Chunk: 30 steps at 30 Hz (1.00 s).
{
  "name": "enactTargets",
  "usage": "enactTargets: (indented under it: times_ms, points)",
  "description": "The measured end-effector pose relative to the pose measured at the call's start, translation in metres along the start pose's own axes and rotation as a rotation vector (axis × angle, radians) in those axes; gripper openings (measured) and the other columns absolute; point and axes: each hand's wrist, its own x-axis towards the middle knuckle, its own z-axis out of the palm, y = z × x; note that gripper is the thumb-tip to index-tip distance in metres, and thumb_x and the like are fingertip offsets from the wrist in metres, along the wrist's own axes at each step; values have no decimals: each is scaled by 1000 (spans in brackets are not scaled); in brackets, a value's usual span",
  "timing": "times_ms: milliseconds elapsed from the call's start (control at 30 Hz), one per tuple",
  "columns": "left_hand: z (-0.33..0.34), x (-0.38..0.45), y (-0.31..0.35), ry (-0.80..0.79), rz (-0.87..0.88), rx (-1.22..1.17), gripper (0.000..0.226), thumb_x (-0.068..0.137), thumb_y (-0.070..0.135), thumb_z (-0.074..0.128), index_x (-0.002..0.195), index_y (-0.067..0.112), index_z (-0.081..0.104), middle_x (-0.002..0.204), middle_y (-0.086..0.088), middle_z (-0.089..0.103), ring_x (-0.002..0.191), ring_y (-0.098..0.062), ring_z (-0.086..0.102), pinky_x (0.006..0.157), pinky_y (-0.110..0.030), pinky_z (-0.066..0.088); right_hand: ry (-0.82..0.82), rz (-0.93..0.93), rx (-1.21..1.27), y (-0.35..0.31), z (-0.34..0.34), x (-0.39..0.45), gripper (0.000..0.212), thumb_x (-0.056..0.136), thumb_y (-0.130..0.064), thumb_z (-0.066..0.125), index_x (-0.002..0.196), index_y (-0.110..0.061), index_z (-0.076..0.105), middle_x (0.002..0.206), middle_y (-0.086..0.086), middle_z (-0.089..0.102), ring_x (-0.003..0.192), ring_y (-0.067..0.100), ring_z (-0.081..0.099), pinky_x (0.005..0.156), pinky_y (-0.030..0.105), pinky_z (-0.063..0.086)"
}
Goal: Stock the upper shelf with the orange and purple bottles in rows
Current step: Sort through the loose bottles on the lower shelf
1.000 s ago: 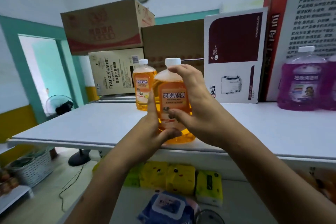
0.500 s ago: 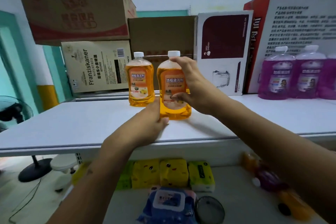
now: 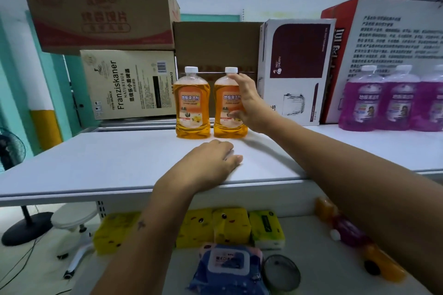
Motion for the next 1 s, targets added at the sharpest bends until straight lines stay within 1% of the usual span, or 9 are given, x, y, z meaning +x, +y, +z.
enactTargets:
  times_ms: [167,300,433,500,633,767,800,900,1000]
  points:
    - [-2,-2,1,18,-3,-2,42,103,42,41,135,17,54,142,-7,52,128,-23,47,103,-36,39,-33,31,-85,-1,-1,-4,102,86,14,62,155,-35,5,164,9,-5,140,33,36,104,28,39]
    - [-3,-1,0,18,8,-31,42,103,43,43,136,18,54,143,-5,51,128,-22,47,103,-35,39,-104,176,82,-8,-21,-13,100,92,9,57,157,-38,-2,161,9,18,143,29,36,111,39,40]
    - [-2,-6,-7,38,35,-201,43,100,46,48,138,27,53,145,6,52,124,-11,50,102,-31,39,-43,287,251,-26,-51,-51,84,97,-3,59,157,-34,10,163,13,23,137,27,44,103,38,47]
    - [-4,-9,-7,54,54,-271,43,99,46,51,137,27,55,140,8,56,117,-7,52,97,-28,41,-42,274,327,-35,-64,-82,75,98,-12,59,156,-36,18,159,11,31,130,21,48,99,35,48]
    - [0,-20,4,138,90,-373,40,96,46,50,134,33,55,141,11,54,125,-9,50,102,-29,41,46,177,276,-45,-85,-151,59,100,-18,57,150,-36,30,152,0,43,132,11,47,103,27,47]
    - [29,-43,56,374,355,-626,36,93,63,48,127,53,55,133,30,55,126,0,52,96,-23,44,143,215,278,-37,-109,-208,54,100,-19,58,147,-36,37,147,-11,47,134,6,47,107,32,48]
    - [39,-47,75,390,447,-672,35,92,60,48,126,52,55,132,30,56,125,0,53,95,-22,45,179,236,282,-33,-117,-222,53,100,-20,59,147,-34,38,146,-12,48,133,4,47,106,31,48]
    - [74,-51,131,360,703,-782,30,97,40,50,124,36,62,128,12,63,125,-18,57,96,-26,50,297,306,329,-20,-141,-265,50,100,-20,59,145,-34,42,142,-15,52,130,1,51,102,26,50]
    - [108,-41,175,300,747,-901,27,96,29,52,120,25,64,125,4,65,121,-23,60,94,-27,50,416,393,605,-8,-166,-311,43,99,-15,57,139,-28,51,136,-7,61,126,12,59,100,35,53]
